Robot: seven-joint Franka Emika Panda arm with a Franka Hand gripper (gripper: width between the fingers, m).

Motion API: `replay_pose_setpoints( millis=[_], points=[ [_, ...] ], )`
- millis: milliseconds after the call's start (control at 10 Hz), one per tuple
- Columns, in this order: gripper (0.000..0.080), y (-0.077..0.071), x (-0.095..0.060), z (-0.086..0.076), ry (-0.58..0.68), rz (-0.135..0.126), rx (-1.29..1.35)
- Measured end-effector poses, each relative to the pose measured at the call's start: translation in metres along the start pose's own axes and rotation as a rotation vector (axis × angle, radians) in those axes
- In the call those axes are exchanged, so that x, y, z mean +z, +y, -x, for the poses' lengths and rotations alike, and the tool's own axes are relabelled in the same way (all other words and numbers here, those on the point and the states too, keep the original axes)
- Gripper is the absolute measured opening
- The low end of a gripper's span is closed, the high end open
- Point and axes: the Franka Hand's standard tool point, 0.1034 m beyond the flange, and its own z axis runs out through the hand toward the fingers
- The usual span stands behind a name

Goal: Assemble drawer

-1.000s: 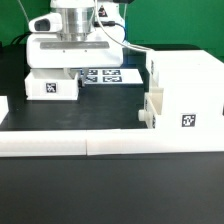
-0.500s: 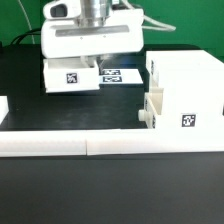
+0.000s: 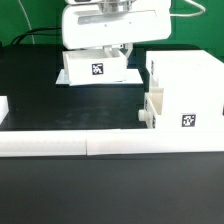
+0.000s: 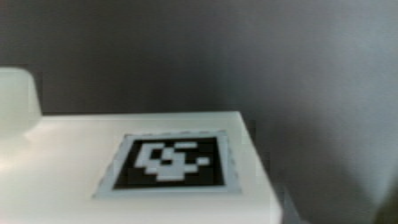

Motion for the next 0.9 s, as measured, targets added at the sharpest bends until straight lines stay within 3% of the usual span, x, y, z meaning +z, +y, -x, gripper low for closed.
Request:
replay_pose_setpoints(
  millis=[300,600,900],
  points=[
    [0.0042,0.001,0.001,0.001,-0.002,0.0,-0.061],
    [0.0042,0.005,0.001,0.0,-0.005,0.001,-0.312],
    [0.0042,0.015,0.001,-0.015,-0.005,0.011,-0.57]
  ],
)
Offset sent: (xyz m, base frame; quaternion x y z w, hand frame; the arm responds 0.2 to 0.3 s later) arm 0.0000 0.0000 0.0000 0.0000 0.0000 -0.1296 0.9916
